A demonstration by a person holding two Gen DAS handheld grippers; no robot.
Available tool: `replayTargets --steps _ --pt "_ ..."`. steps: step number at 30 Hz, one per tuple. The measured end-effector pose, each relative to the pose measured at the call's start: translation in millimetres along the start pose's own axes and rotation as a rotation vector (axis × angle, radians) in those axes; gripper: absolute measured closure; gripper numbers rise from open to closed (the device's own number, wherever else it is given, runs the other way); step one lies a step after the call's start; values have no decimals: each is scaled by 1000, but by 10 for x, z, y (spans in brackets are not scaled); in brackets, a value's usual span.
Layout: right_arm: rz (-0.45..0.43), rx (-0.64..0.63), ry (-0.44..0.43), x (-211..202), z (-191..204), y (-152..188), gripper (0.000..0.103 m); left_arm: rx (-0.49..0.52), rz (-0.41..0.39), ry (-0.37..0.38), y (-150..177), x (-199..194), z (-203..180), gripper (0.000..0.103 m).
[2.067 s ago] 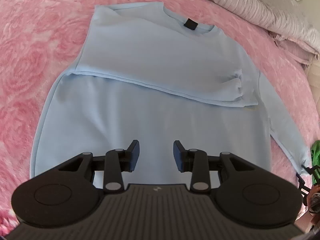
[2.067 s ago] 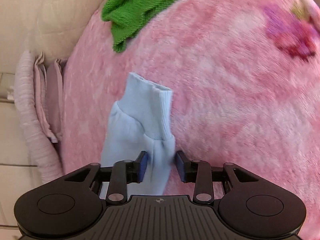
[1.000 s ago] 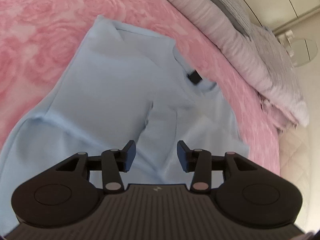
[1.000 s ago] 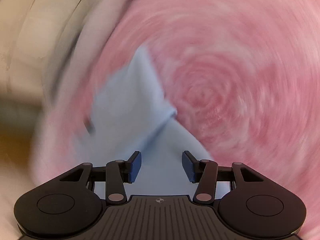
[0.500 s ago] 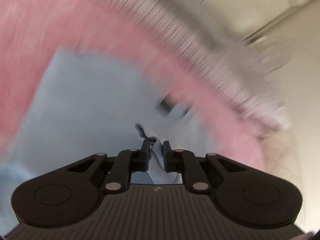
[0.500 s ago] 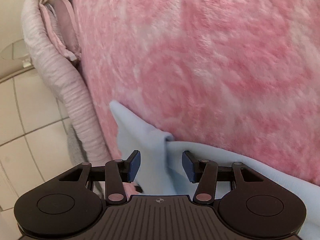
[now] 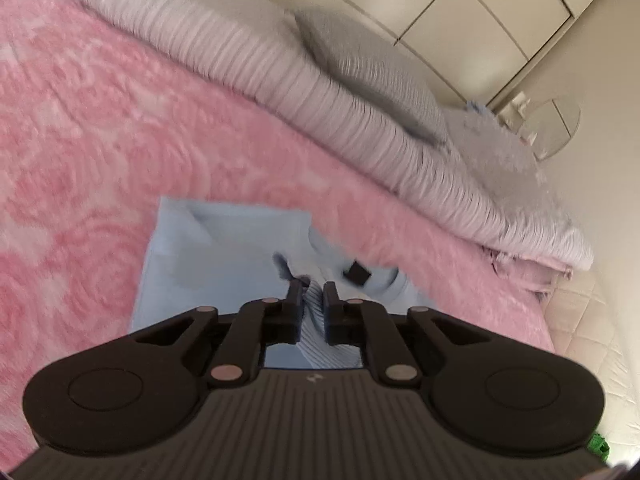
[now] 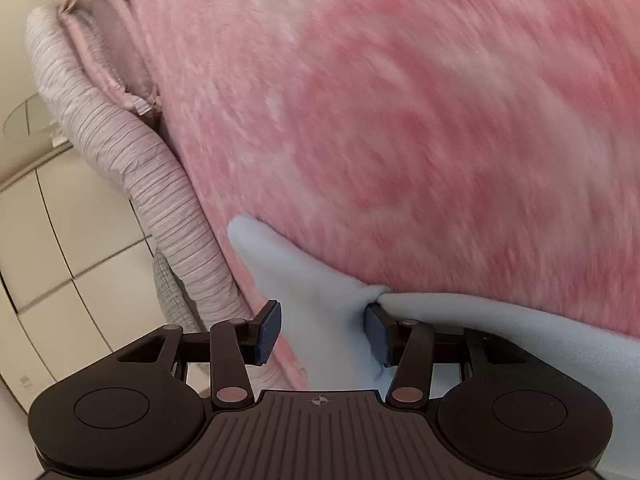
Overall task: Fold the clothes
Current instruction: 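Fold the other ribbed cuff across the body with the left gripper while the right gripper holds the shirt side, then lay the cuff on the shirt body and open the left gripper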
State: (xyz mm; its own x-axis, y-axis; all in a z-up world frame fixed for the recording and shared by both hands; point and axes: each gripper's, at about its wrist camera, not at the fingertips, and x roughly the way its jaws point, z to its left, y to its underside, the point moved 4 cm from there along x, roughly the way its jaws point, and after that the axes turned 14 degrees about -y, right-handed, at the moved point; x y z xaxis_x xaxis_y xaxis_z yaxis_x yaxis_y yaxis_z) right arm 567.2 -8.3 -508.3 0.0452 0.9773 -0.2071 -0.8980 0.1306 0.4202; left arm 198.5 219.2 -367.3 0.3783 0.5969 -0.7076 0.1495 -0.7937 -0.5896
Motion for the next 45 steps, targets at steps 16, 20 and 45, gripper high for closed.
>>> replayTargets --steps 16,20,45 --pt "-37 4 -19 93 -5 2 46 -43 -5 -17 -216 -55 167 98" --pt "-4 -147 46 87 120 84 46 33 57 -111 59 89 347 98" --pt "429 -1081 468 250 816 664 53 -78 190 -144 444 312 702 96"
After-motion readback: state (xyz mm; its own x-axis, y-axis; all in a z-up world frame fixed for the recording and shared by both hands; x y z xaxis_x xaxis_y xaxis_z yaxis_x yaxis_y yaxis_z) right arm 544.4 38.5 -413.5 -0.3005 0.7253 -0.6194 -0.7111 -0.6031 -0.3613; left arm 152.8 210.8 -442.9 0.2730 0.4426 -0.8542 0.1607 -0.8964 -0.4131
